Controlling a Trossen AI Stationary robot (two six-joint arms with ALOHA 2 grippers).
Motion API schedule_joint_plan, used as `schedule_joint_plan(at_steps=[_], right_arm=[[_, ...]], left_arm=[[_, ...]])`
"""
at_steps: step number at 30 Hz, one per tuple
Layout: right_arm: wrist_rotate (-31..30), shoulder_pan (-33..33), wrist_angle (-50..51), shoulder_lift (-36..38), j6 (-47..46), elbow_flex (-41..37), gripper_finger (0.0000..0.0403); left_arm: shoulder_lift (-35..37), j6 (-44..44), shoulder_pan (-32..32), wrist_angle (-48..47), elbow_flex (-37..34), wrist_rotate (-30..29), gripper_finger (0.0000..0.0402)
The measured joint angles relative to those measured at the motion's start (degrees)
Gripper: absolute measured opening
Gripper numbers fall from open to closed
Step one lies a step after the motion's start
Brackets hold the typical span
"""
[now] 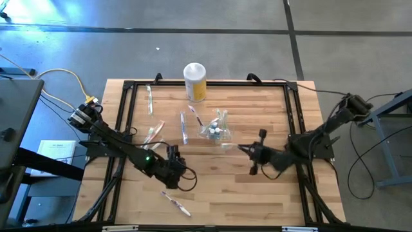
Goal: Pick & Place toothbrushing station
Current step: Put the green toothbrush into the right section of the transparent organizer
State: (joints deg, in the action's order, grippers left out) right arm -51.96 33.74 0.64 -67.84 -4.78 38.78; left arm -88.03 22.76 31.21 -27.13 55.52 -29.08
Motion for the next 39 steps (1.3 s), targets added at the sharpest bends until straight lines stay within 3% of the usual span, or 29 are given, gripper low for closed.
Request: schedule_joint_plan(at_steps=[3, 6, 9, 13, 17, 26, 39], right_arm=[[13.0, -5.8, -28.2, 3.0, 11.2, -11.2, 0.0005], [23.8, -12.5, -52.4, 3.2, 15.8, -20.2, 0.0005], [30.0, -18.7, -67.4, 1.3, 16.5, -26.4, 0.0005], [36.3, -25.7, -78.6, -3.9, 14.1, -29.3, 0.0005], [42.0, -30.0, -84.8, -11.8, 13.1, -27.9, 0.0004], [41.7, -35.7, -86.5, -25.1, 8.9, -23.5, 0.0004], [37.3, -34.9, -86.1, -28.2, 5.4, -23.0, 0.0004]], left_arm=[[0.0, -2.1, -2.6, -0.1, 0.0, 0.0, 0.0264], [0.0, -3.7, -5.3, -1.4, 0.0, 0.0, 0.0264], [0.0, -5.5, -7.7, -3.2, 0.0, 0.0, 0.0264], [0.0, -8.7, -10.5, -4.4, 0.0, 0.0, 0.0264], [0.0, -11.6, -12.8, -4.3, 0.0, 0.0, 0.0264], [0.1, -16.4, -16.8, -3.0, 0.0, 0.1, 0.0264], [3.1, -16.9, -16.9, -2.6, 0.1, 1.0, 0.0264]])
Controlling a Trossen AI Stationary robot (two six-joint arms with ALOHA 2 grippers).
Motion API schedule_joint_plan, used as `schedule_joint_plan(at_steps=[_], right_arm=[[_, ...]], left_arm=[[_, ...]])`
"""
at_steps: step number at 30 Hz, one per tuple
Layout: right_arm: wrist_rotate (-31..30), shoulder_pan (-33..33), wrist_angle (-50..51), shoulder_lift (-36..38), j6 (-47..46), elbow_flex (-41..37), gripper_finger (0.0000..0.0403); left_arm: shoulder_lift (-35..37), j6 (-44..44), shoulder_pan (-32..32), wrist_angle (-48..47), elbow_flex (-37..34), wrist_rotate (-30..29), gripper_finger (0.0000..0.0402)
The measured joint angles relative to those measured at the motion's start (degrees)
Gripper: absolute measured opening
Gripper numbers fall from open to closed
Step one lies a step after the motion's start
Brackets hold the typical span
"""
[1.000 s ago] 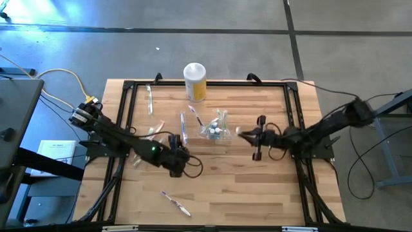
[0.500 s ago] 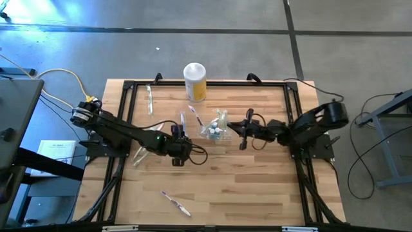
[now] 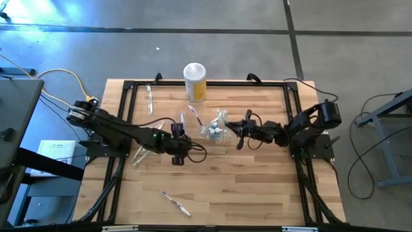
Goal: Pick & Place toothbrushing station
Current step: Put the green toothbrush into the right section of the transparent organizer
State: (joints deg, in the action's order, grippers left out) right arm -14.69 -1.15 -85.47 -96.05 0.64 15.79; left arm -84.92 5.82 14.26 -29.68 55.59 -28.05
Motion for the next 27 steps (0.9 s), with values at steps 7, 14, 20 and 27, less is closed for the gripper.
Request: schedule_joint_plan(at_steps=[7, 14, 20, 27], right_arm=[[-3.5, 3.0, 0.4, 0.0, -0.3, -0.3, 0.0004], [-5.8, 4.2, -0.2, 0.0, 0.0, -3.6, 0.0004], [-4.3, 3.2, -0.3, 0.0, 0.1, -3.7, 0.0004], [-3.0, 2.3, -0.2, 0.0, -1.3, -3.7, 0.0004]], left_arm=[[1.8, 0.6, 0.0, 0.2, 0.0, 0.0, 0.0264], [2.4, 0.6, 0.0, 0.2, 0.0, 0.4, 0.0264], [2.4, 0.4, 0.0, 1.4, 0.0, 0.4, 0.0264], [2.4, 0.0, 0.0, 1.8, 0.0, 0.4, 0.0264]])
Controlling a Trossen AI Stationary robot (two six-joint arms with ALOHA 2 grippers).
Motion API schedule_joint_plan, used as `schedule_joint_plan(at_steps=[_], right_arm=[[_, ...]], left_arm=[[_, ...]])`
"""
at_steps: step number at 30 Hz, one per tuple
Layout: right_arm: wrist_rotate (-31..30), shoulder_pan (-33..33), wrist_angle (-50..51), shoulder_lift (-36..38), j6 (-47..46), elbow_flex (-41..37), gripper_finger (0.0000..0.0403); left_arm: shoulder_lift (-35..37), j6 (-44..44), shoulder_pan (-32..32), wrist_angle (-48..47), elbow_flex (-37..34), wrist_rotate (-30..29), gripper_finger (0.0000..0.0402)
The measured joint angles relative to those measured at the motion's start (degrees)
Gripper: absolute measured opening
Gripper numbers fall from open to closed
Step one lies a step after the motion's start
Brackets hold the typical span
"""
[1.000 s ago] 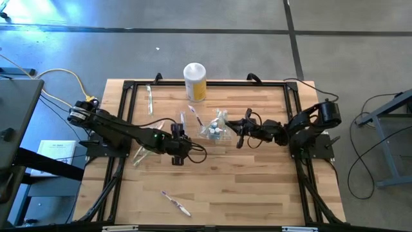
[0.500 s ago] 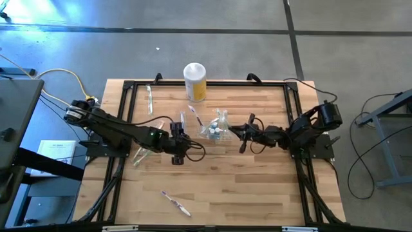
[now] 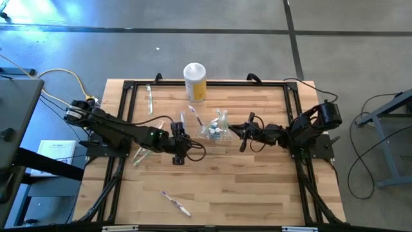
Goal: Pick & Place toothbrushing station
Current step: Put the green toothbrush into the right section of the transparent organizer
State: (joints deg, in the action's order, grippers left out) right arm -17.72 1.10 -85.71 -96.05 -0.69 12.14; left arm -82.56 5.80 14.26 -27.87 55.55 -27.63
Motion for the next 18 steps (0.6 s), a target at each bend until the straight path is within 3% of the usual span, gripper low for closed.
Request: schedule_joint_plan(at_steps=[5, 10, 18], right_arm=[[0.1, -0.5, 0.0, 0.0, -0.8, 0.1, 0.0004], [0.3, -0.5, 0.1, 0.0, -0.6, 0.7, 0.0004], [0.3, 0.3, 0.2, 0.0, 0.0, 0.7, 0.0004]], left_arm=[[0.3, -3.5, 0.0, 4.2, 0.0, -1.3, 0.0264], [1.6, -10.0, 0.0, 15.2, 0.0, -4.1, 0.0264], [0.9, -18.9, -1.3, 33.4, 0.0, -3.5, 0.0264]])
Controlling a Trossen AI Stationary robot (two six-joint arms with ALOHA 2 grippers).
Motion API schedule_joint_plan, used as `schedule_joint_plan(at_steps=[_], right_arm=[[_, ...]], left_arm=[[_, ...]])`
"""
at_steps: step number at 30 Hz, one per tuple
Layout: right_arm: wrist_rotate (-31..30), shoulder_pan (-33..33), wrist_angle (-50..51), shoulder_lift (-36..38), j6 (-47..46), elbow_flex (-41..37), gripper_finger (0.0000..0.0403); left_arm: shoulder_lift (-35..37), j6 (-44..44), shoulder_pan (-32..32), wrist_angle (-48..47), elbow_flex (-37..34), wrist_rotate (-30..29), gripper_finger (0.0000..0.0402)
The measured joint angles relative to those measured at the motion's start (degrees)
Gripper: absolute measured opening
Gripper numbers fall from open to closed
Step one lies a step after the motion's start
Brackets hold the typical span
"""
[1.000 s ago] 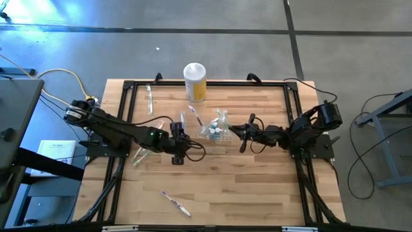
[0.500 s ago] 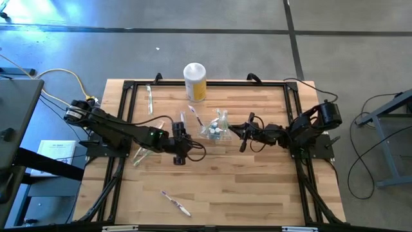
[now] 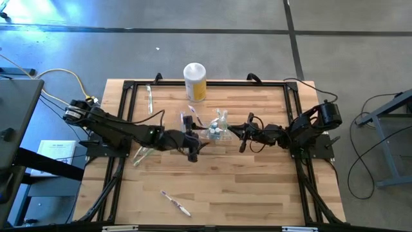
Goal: Pick & Place toothbrushing station
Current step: Put the green toothbrush into the right section of the transparent organizer
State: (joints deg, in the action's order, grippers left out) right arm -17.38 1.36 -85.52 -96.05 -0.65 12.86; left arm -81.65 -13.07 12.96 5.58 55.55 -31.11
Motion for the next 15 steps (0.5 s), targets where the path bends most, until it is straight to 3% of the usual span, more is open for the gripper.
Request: schedule_joint_plan(at_steps=[4, 10, 15], right_arm=[[1.4, 0.8, 0.0, 0.0, 0.4, 0.0, 0.0004], [2.5, 2.5, 0.1, 0.0, 2.0, 0.0, 0.0004], [2.4, 2.4, 0.1, 0.0, 2.3, 0.0, 0.0004]], left_arm=[[-0.1, -2.1, -4.0, 5.4, 0.0, 3.7, 0.0264], [-0.4, 4.5, -14.1, 9.9, 0.0, 25.2, 0.0264], [-1.9, 5.7, -17.2, 14.5, 0.0, 33.5, 0.0264]])
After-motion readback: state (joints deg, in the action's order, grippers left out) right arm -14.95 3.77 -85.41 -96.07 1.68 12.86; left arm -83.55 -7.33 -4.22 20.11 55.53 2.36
